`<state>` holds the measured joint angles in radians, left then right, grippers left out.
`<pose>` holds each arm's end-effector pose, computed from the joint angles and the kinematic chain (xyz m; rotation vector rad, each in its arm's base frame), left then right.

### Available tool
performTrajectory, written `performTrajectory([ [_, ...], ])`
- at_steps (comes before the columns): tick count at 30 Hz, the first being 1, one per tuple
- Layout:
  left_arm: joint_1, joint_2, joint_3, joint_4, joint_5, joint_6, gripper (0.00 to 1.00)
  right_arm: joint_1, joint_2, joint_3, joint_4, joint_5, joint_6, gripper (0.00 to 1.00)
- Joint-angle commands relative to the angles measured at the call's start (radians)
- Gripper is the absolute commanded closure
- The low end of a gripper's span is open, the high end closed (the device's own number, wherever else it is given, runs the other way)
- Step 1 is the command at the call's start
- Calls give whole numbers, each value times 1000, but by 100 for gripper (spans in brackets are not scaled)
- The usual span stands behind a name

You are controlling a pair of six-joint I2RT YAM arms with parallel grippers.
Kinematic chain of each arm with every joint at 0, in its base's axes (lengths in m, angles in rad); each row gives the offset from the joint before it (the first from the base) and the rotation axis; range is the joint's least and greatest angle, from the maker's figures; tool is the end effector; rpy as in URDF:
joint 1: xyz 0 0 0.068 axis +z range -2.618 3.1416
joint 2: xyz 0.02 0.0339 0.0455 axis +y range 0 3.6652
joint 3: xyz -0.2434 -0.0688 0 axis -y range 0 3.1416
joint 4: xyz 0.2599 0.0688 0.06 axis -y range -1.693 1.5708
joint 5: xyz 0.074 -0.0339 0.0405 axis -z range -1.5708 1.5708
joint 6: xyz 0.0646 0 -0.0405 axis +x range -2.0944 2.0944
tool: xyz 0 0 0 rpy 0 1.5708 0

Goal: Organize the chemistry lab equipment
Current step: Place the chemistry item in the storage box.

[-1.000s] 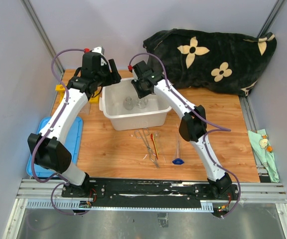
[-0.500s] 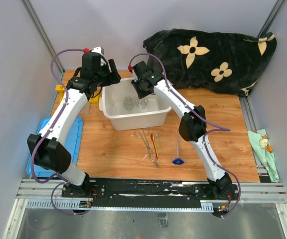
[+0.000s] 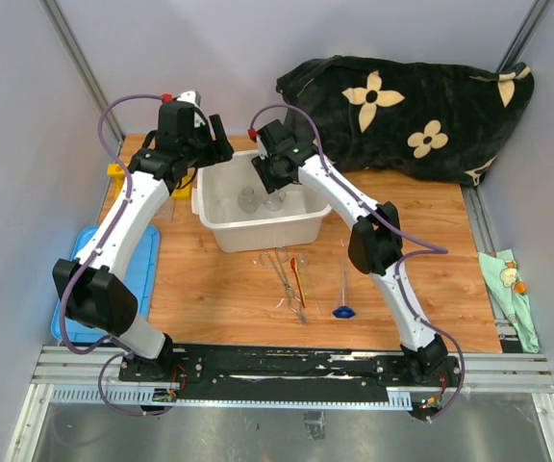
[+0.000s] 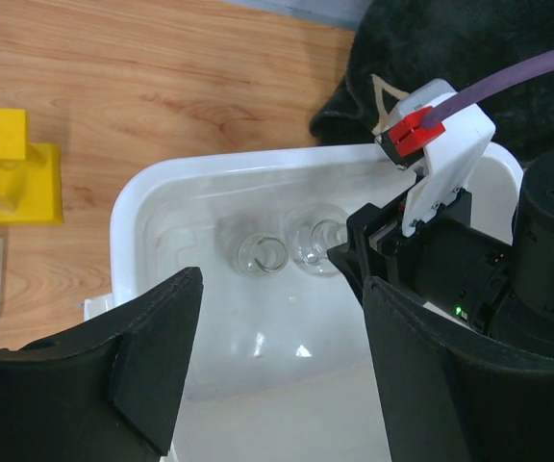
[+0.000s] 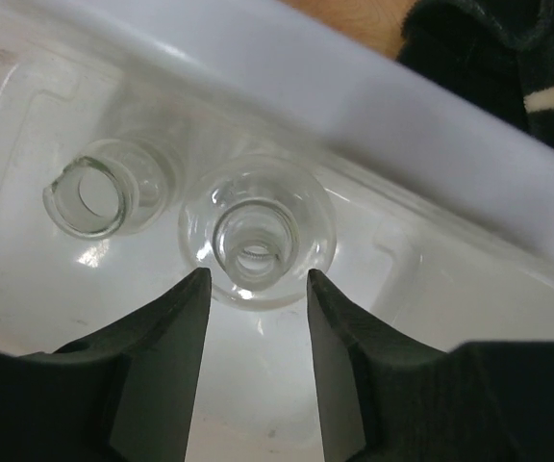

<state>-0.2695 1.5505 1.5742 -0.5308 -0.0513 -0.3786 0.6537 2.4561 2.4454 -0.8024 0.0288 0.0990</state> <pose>0.3812 -0.1019 0.3557 -0.1458 2.0902 -0.3416 0.4490 0.3416 0.2241 -0.6460 2.3195 0.3200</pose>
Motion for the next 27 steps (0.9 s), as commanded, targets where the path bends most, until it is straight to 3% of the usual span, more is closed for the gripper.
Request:
performTrajectory([
  [1,7,-20,-9,10,10,-3,28,9,-100,-74,53,34,-31,54],
  [13,7,-29,-4,22,53,-18,28,8,-255,-101,74,65,-43,54],
  [19,6,-16,36,35,100,-29,31,-23,-425,-131,46,115,-33,56],
  [27,6,18,153,35,88,-5,31,-179,-712,-238,-249,112,59,60],
])
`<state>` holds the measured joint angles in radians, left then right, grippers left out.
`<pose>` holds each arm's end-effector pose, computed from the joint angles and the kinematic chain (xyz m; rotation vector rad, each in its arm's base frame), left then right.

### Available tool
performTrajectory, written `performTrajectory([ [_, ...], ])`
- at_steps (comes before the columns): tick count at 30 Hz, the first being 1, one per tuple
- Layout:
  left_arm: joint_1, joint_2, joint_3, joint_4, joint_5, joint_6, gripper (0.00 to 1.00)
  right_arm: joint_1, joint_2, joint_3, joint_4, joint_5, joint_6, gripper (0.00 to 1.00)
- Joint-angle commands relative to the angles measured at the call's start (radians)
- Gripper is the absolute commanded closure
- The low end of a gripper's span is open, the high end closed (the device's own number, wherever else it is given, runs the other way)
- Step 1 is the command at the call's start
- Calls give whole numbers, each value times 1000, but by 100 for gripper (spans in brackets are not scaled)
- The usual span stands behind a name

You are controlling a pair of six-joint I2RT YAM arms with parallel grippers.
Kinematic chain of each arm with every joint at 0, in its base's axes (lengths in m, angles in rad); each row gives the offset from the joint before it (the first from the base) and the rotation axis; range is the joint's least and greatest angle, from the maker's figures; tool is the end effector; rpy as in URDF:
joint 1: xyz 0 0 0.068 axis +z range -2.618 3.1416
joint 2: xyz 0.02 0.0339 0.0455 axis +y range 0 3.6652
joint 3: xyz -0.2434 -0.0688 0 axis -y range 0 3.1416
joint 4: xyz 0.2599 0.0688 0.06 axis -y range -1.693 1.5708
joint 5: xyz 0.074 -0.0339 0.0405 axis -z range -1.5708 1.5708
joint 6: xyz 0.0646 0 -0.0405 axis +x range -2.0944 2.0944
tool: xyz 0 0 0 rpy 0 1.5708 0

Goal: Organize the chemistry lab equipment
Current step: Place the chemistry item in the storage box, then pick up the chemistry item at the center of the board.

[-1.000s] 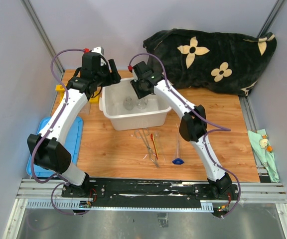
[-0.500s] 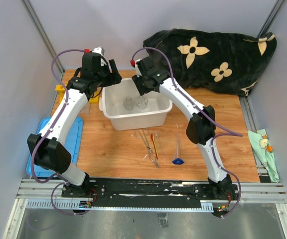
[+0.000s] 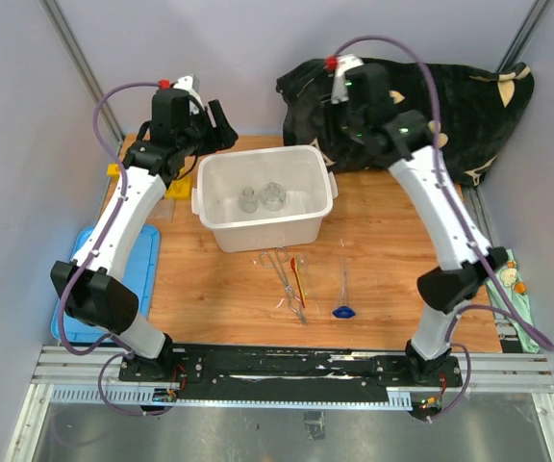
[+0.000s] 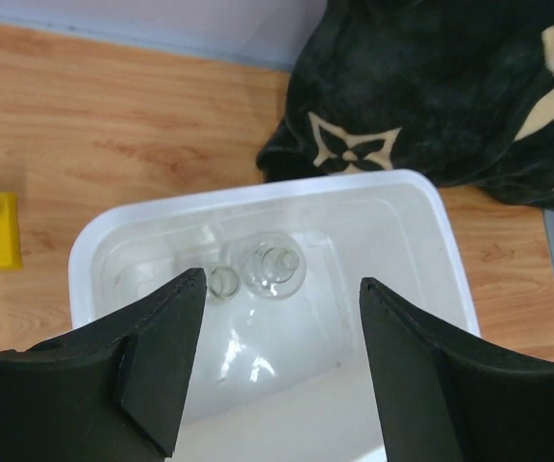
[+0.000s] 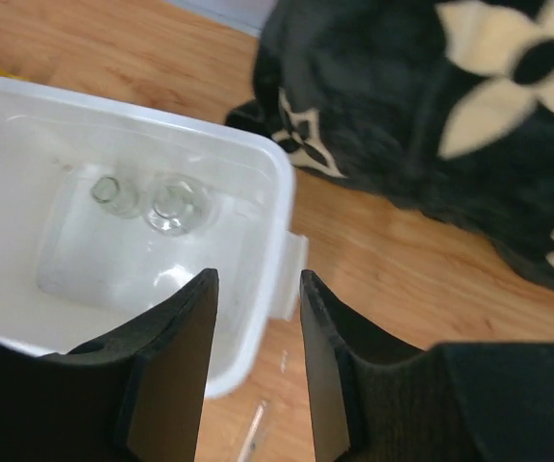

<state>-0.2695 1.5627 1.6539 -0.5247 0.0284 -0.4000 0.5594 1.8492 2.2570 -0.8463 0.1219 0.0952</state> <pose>0.3823 -0.1075 0.3821 -0.1142 2.0304 -0.4542 0.3659 0.2198 0.4470 -0.3878 1.9806 0.2955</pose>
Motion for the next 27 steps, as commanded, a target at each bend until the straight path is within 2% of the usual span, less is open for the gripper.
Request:
performTrajectory([
  [1,6,8,79,29,10,14,31,-101,-134,-73,-253,11,73,60],
  [6,6,14,81,33,44,1,31,-113,-285,-317,-384,-37,135,62],
  [11,6,-6,46,51,63,-9,31,-140,-473,-690,-290,-119,204,64],
  [15,5,-8,30,54,92,-8,31,-163,-556,-925,-186,-190,232,64],
  [19,3,-13,9,55,107,-8,31,-164,-551,-1028,-96,-228,241,63],
  [27,3,-26,-34,44,108,13,31,-193,-386,-1085,-4,-360,225,63],
])
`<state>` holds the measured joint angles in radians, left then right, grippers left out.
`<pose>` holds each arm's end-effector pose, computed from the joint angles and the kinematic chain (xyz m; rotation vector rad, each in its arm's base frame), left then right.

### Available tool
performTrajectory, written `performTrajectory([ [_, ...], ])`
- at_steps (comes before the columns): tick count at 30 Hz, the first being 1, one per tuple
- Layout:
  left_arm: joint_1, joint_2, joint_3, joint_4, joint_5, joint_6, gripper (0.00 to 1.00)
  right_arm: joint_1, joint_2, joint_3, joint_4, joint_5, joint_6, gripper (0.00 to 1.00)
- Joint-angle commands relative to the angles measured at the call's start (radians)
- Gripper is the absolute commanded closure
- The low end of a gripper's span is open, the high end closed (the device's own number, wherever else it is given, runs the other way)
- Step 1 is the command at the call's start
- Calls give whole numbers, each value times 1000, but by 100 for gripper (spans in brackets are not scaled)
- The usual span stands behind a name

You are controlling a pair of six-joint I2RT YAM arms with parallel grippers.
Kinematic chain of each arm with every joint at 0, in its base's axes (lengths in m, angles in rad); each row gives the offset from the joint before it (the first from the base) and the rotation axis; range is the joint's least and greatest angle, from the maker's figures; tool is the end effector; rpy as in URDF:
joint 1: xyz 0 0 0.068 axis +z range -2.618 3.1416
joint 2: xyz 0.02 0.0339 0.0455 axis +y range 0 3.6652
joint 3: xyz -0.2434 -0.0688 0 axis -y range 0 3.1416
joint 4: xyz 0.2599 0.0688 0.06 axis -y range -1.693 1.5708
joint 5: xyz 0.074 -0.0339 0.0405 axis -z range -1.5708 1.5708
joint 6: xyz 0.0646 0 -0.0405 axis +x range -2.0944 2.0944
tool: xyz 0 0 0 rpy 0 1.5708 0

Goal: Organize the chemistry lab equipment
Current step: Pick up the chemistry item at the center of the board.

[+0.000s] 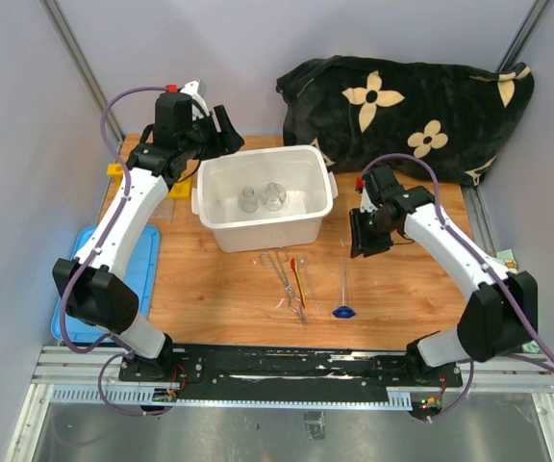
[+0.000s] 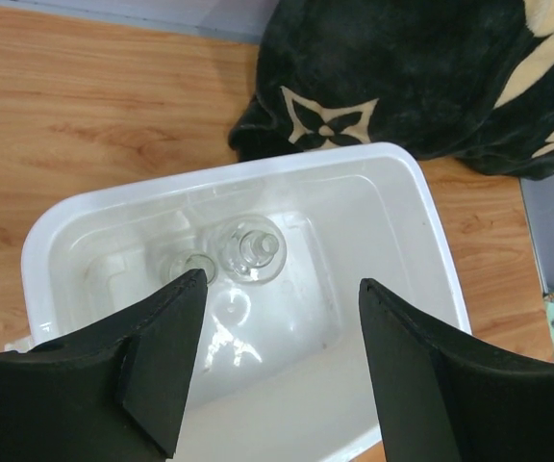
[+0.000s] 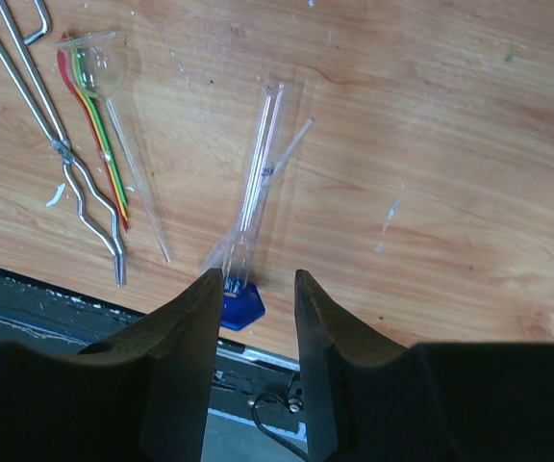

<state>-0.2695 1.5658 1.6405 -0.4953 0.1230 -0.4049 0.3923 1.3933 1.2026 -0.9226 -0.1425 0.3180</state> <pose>0.3830 -0.1140 0.3797 -0.0565 2.0306 -0.5532 0.2779 0.1249 0.2390 -0.1469 2.7298 0.4042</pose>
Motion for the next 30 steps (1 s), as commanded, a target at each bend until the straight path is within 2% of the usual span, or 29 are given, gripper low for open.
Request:
performTrajectory([
  [1,3,-34,-27,15,8,19,31,-27,90,-40,96,-106,0,63],
  [15,3,-85,-64,14,-31,33,31,-39,304,2,192,-83,-60,61],
  [30,3,-99,-75,11,-66,51,30,-44,431,63,220,-60,-90,62],
])
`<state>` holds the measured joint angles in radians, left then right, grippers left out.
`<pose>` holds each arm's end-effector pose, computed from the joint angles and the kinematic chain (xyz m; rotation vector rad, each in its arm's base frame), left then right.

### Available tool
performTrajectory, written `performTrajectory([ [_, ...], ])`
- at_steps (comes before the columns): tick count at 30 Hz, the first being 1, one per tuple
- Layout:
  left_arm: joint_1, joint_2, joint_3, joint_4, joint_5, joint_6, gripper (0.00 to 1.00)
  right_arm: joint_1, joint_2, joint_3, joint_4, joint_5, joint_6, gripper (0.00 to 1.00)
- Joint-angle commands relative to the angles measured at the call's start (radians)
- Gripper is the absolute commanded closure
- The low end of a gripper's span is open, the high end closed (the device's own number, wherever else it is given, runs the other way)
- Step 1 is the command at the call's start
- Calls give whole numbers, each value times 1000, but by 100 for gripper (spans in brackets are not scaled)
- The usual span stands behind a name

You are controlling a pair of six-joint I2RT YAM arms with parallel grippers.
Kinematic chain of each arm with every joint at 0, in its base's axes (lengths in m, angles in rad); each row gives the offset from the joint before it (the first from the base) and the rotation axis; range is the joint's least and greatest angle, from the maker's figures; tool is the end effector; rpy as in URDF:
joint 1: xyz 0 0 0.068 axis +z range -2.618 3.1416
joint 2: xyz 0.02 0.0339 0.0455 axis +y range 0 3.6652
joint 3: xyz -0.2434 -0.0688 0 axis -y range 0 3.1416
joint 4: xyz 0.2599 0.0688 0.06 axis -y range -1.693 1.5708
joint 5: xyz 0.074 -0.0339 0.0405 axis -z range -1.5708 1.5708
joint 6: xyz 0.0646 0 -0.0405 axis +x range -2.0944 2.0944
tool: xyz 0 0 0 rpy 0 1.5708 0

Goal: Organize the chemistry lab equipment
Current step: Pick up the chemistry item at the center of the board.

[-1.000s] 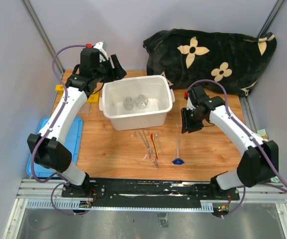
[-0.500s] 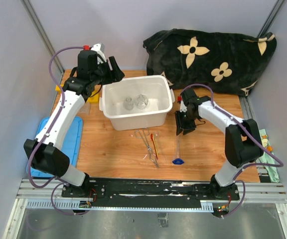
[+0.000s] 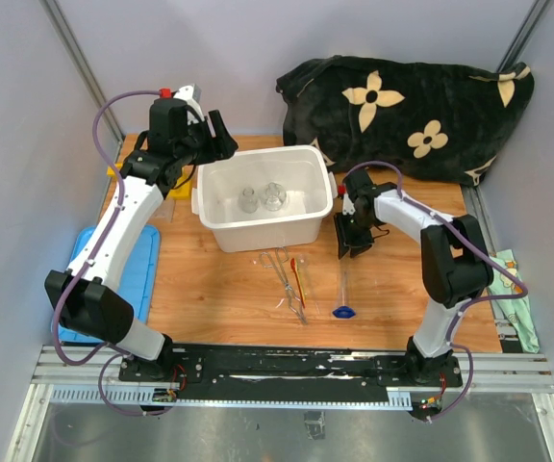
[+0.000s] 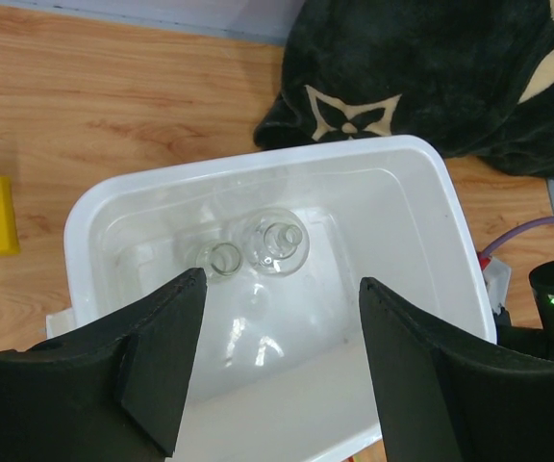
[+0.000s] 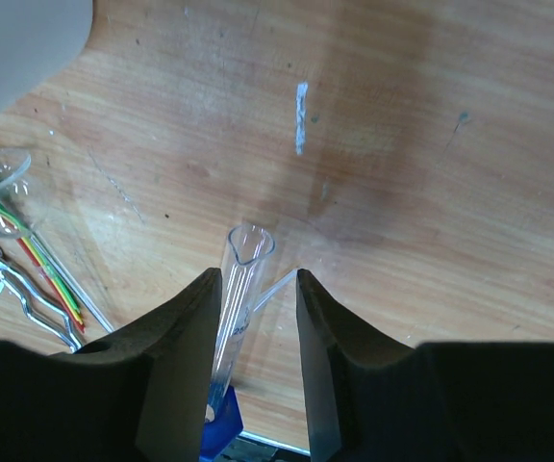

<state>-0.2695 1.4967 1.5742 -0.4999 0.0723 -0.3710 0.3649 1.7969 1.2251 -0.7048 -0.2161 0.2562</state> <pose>0.3677 -0.1064 0.3794 -0.0554 2.0240 -0.4817 0.3363 0.1433 0.1293 -0.2038 2.8899 0.4303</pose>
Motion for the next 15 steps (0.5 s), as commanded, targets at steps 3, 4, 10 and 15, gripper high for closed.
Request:
performTrajectory([
  [3,3,-31,-11,13,-16,18,30,-17,48,52,0,9,-31,62],
  [4,3,-30,-10,11,-19,18,31,-17,53,54,0,9,-32,63],
  [10,3,-38,-27,11,-31,21,30,-17,56,49,-1,-3,-32,63],
  [15,3,-35,-34,13,-28,19,30,-17,67,53,-3,-5,-34,65],
])
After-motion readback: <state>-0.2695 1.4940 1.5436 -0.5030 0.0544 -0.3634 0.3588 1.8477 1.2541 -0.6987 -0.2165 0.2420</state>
